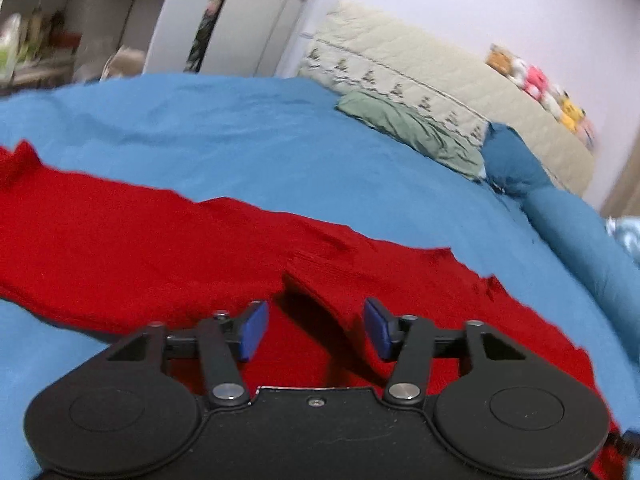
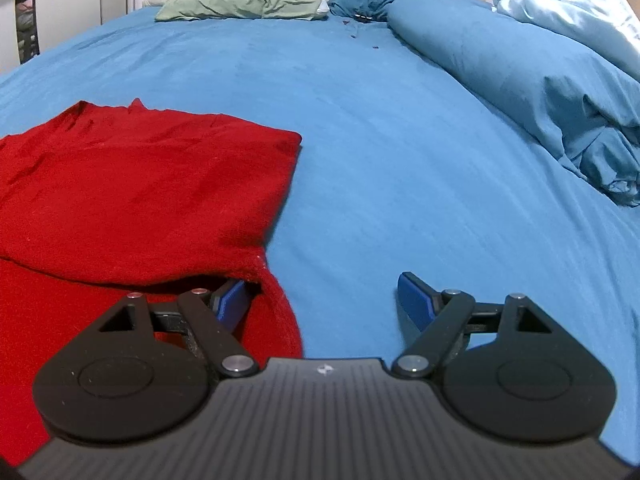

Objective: Fold small clothes

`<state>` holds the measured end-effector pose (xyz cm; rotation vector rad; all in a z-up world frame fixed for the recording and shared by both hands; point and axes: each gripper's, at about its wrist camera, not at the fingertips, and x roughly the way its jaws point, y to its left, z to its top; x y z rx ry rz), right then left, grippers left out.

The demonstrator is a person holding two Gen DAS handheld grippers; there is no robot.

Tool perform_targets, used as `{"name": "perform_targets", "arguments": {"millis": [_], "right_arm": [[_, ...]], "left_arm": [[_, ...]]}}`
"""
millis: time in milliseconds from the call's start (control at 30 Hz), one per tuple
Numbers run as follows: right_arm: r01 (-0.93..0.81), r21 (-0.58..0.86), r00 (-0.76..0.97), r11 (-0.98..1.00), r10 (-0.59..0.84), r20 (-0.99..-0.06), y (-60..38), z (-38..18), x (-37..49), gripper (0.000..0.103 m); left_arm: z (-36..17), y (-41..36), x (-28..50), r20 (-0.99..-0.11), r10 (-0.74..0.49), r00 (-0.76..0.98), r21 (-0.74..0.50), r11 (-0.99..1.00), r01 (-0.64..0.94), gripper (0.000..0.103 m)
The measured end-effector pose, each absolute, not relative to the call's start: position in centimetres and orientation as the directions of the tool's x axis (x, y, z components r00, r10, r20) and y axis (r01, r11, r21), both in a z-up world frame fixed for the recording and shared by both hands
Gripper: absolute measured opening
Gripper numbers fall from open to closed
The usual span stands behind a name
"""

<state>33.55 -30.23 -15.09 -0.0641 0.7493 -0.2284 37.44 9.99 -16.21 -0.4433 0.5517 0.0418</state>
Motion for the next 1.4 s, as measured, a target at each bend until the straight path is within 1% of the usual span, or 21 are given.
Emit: {"name": "perform_targets", "arguments": {"millis": [100, 133, 167, 200, 233, 333, 433, 500, 533, 567, 600, 667, 733, 767, 800, 900, 1000, 1033, 1167, 1267, 1400], "right_arm": [[0.135, -0.157, 0.724, 0.978, -0.206, -0.658, -29.5, -15.2, 33.8, 0.095], [0.135, -0.172, 0.722, 0.976, -0.216, -0.657, -29.1, -15.3, 34.2, 0.093], [0.139, -0.179, 0.722, 0.974, -0.223, -0.655, -28.9, -15.4, 34.5, 0.093], [0.152, -0.179, 0.725, 0.972, -0.233, -0.648, -28.9, -15.4, 34.6, 0.090], [0.176, -0.177, 0.724, 0.968, -0.249, -0.643, -29.1, -15.4, 34.6, 0.085], [0.204, -0.142, 0.714, 0.969, -0.247, -0.655, -30.3, -15.4, 33.9, 0.080], [0.180, -0.174, 0.714, 0.968, -0.250, -0.654, -30.1, -15.7, 33.2, 0.080], [0.169, -0.179, 0.709, 0.969, -0.246, -0.661, -30.0, -15.6, 33.1, 0.080], [0.171, -0.169, 0.702, 0.971, -0.240, -0.671, -30.1, -15.3, 33.1, 0.080], [0.174, -0.154, 0.687, 0.973, -0.232, -0.688, -30.2, -14.9, 33.1, 0.080], [0.174, -0.143, 0.681, 0.974, -0.224, -0.697, -30.0, -14.3, 32.8, 0.082], [0.132, -0.121, 0.724, 0.984, -0.179, -0.666, -29.1, -13.0, 31.6, 0.085], [0.068, -0.092, 0.774, 0.993, -0.111, -0.624, -27.8, -12.0, 30.8, 0.093], [0.034, -0.074, 0.791, 0.997, -0.072, -0.607, -27.0, -11.7, 30.9, 0.095], [0.000, -0.059, 0.800, 0.998, -0.036, -0.598, -26.3, -11.7, 31.2, 0.095], [-0.029, -0.026, 0.796, 0.999, 0.007, -0.606, -24.6, -12.9, 33.4, 0.095], [-0.005, 0.009, 0.760, 1.000, 0.010, -0.650, -24.6, -15.3, 35.1, 0.095], [0.007, 0.009, 0.738, 1.000, 0.001, -0.674, -24.8, -16.2, 35.3, 0.095], [0.010, 0.042, 0.762, 0.999, 0.020, -0.648, -25.1, -15.4, 35.0, 0.096], [-0.034, 0.096, 0.818, 0.995, 0.083, -0.569, -24.4, -13.9, 36.7, 0.096], [-0.038, 0.095, 0.804, 0.995, 0.087, -0.588, -24.2, -14.8, 42.4, 0.096]], "left_arm": [[-16.2, 10.7, 39.2, -0.546, -0.118, 0.830, -0.434, 0.887, -0.159, 0.057], [-16.2, 10.8, 39.6, -0.557, -0.122, 0.821, -0.429, 0.889, -0.159, 0.050], [-16.1, 10.7, 39.9, -0.567, -0.116, 0.815, -0.415, 0.895, -0.161, 0.015], [-16.1, 10.7, 40.0, -0.582, -0.109, 0.806, -0.395, 0.904, -0.163, 0.004], [-16.0, 10.7, 39.8, -0.588, -0.099, 0.803, -0.385, 0.907, -0.171, 0.004], [-15.6, 10.9, 38.1, -0.568, -0.070, 0.820, -0.359, 0.918, -0.170, 0.004], [-15.8, 10.7, 36.6, -0.560, -0.048, 0.827, -0.302, 0.941, -0.151, 0.004], [-16.3, 10.7, 36.3, -0.576, -0.049, 0.816, -0.272, 0.953, -0.135, 0.006], [-16.3, 10.7, 36.1, -0.575, -0.047, 0.817, -0.263, 0.956, -0.131, 0.011], [-16.0, 10.8, 35.8, -0.570, -0.039, 0.821, -0.258, 0.957, -0.133, 0.011], [-15.5, 10.9, 35.2, -0.554, -0.031, 0.832, -0.255, 0.957, -0.135, 0.016], [-14.1, 10.9, 34.0, -0.502, -0.006, 0.865, -0.237, 0.963, -0.131, 0.049], [-12.7, 10.2, 32.7, -0.429, 0.002, 0.904, -0.188, 0.978, -0.091, 0.059], [-12.4, 9.6, 32.6, -0.421, -0.018, 0.907, -0.160, 0.986, -0.054, 0.059], [-12.3, 8.9, 33.1, -0.439, -0.062, 0.897, -0.131, 0.991, 0.005, 0.059], [-13.4, 7.0, 35.0, -0.523, -0.133, 0.842, -0.104, 0.990, 0.092, 0.059], [-15.8, 6.7, 36.4, -0.621, -0.122, 0.774, -0.101, 0.992, 0.076, 0.059], [-16.4, 7.0, 36.5, -0.635, -0.125, 0.762, -0.111, 0.991, 0.070, 0.059], [-16.5, 7.4, 35.7, -0.625, -0.134, 0.769, -0.129, 0.989, 0.067, 0.059], [-16.3, 7.3, 35.8, -0.628, -0.131, 0.767, -0.142, 0.988, 0.053, 0.059], [-16.0, 6.9, 36.3, -0.629, -0.120, 0.768, -0.128, 0.991, 0.050, 0.060]]}}
